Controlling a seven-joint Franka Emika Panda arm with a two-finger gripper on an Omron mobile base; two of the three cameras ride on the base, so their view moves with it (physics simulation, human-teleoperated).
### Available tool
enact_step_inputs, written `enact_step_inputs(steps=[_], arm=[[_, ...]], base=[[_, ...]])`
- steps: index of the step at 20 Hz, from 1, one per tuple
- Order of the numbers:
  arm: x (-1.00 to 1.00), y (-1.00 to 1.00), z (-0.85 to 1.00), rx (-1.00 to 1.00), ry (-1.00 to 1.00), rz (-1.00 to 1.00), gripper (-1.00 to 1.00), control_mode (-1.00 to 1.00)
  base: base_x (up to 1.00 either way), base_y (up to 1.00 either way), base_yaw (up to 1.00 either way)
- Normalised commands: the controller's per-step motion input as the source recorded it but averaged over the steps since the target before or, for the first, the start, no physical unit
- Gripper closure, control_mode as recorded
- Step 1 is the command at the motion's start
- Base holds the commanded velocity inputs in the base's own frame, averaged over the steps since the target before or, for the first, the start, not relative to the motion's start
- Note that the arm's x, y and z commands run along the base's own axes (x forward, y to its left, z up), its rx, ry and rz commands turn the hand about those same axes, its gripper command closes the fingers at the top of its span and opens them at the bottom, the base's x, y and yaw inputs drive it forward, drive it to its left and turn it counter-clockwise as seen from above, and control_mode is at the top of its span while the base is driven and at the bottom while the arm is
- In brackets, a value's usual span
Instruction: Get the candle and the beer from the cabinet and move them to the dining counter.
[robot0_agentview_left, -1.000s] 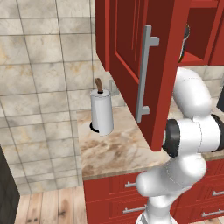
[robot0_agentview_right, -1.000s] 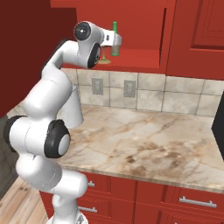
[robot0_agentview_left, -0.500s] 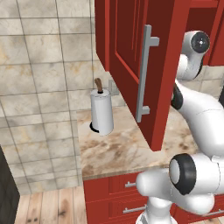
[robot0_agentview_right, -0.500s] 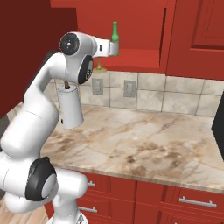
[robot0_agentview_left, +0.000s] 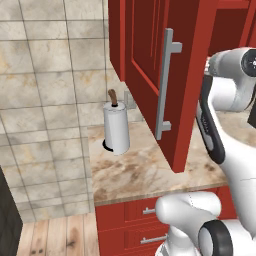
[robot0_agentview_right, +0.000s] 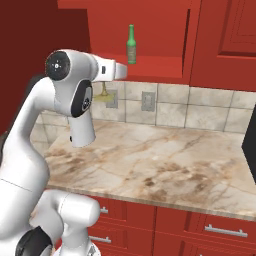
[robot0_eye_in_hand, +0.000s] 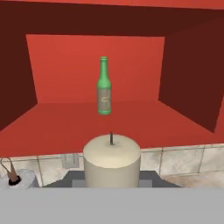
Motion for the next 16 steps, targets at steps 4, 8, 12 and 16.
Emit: enact_step_inputs(steps=[4, 8, 12, 16], arm=[[-1.0, 0.0, 0.0, 0.0, 0.19, 0.0, 1.0, -1.0], [-0.98, 0.0, -0.05, 0.0, 0.13, 0.0, 1.0, -1.0], [-0.57, 0.0, -0.03, 0.0, 0.06, 0.0, 1.0, -1.0], [-0.4, 0.03, -0.1, 0.0, 0.01, 0.0, 1.0, -1.0]], base=[[0.0, 0.0, 0.0], [0.0, 0.0, 0.0], [0.0, 0.0, 0.0], [0.0, 0.0, 0.0]])
